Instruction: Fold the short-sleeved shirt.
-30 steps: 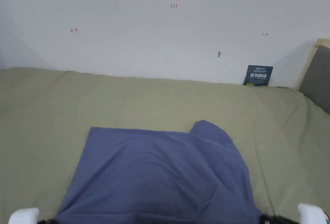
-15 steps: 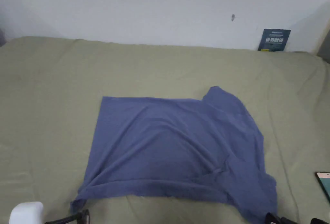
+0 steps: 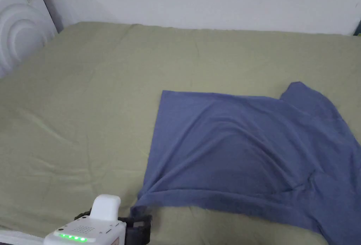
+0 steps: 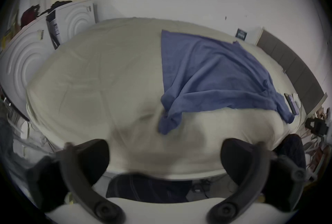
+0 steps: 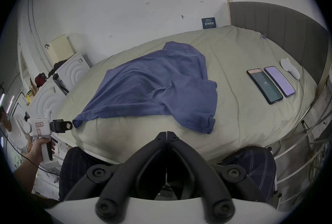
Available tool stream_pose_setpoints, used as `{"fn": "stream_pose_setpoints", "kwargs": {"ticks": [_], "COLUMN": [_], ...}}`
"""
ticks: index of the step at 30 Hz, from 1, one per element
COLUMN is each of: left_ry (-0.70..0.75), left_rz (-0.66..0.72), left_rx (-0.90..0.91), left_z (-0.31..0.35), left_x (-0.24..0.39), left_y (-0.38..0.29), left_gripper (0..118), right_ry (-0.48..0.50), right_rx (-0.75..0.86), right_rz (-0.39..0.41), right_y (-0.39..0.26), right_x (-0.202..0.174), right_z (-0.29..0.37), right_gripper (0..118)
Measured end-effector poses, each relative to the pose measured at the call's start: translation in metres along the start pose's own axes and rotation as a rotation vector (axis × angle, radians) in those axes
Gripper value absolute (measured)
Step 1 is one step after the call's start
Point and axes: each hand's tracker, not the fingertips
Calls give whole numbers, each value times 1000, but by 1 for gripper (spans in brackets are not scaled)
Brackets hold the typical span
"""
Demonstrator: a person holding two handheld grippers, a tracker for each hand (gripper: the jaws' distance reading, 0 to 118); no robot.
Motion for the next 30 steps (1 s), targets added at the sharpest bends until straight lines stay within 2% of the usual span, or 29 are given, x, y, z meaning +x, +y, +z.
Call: {"fn": "stream_pose_setpoints", "kwargs": {"ticks": [3,5,6,7,11,12,13,14,15,16,17,21,26,27,28,29,30], "left_ry": [20,55,32,10,12,21,18,12,14,17,11,16,32,31,8,12,15], "left_rz": [-44,-83,-82,-88,-61,-61,-66,-70,-71,-66,-62,-67,-72,-69,-47,-49,-50], "left_rx": [0,-53,-38,-17,-38,-17,-13,-19,-18,-14,-14,-26,-13,-16,-34,-38,-42], "left_z": [-21,-35,-35,-34,-41,-33,-32,-32,-31,-25,-24,-25,-10,-8,-14,-14,-13], "left_x": [8,4,6,8,14,21,22,23,24,26,26,30,48,52,37,37,38], "left_y": [4,13,14,14,18,18,18,20,21,20,20,24,24,24,28,29,30], "left_gripper": [117,110,70,0,1,1,1,1,1,1,1,1,1,1,1,1,1], "right_ry": [-15,-37,-47,-53,-122,-131,-154,-208,-230,-216,-212,-256,-230,-220,-195,-222,-214], "right_rx": [3,-3,-6,-8,-31,-59,-66,-76,-103,-149,-130,-201,-290,-370,-369,-293,-252], "right_rz": [-18,-16,-16,-19,2,13,19,11,7,4,43,117,114,88,70,51,56], "right_y": [2,5,6,8,19,22,24,27,29,30,34,49,38,39,40,40,45], "right_x": [8,11,12,15,20,23,27,28,34,40,43,47,59,60,61,59,53], "right_z": [-1,-4,-2,-2,-7,-12,-16,-22,-32,-39,-48,-89,-128,-134,-134,-128,-125], "right_gripper": [0,0,0,0,0,13,51,99,117,117,117,117,117,106,58,4,4]}}
